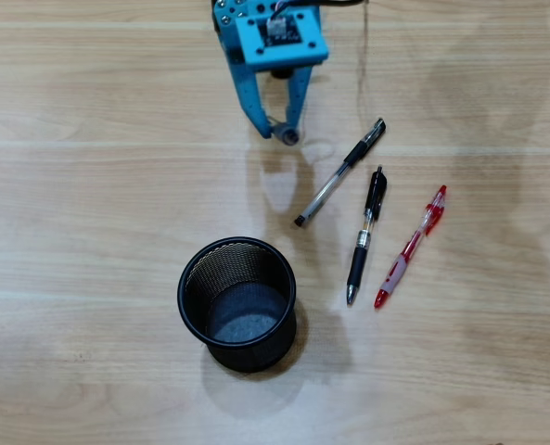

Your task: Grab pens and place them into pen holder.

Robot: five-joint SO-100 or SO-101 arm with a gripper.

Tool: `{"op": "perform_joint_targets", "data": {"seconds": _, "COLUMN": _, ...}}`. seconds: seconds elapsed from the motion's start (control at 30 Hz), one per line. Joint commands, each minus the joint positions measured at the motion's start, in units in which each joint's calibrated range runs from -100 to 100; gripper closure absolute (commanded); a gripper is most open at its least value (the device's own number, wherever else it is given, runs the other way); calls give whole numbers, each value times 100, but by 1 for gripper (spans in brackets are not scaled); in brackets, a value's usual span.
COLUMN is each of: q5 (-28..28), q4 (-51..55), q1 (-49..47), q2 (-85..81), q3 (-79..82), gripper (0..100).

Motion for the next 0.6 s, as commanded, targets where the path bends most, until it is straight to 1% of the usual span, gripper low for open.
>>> {"op": "perform_joint_targets", "data": {"seconds": 0.0, "q5": 16, "q4": -1885, "q1": -160, "q2": -281, "q3": 31, "gripper": 98}}
{"op": "perform_joint_targets", "data": {"seconds": 0.07, "q5": -10, "q4": -2737, "q1": -179, "q2": -273, "q3": 301, "gripper": 98}}
{"op": "perform_joint_targets", "data": {"seconds": 0.1, "q5": -15, "q4": -3555, "q1": -151, "q2": -264, "q3": 644, "gripper": 98}}
{"op": "perform_joint_targets", "data": {"seconds": 0.23, "q5": -30, "q4": -4924, "q1": 3, "q2": -205, "q3": 1212, "gripper": 98}}
{"op": "perform_joint_targets", "data": {"seconds": 0.37, "q5": -253, "q4": -5664, "q1": 203, "q2": 282, "q3": 1275, "gripper": 98}}
{"op": "perform_joint_targets", "data": {"seconds": 0.57, "q5": -487, "q4": -6172, "q1": 493, "q2": 870, "q3": 1320, "gripper": 98}}
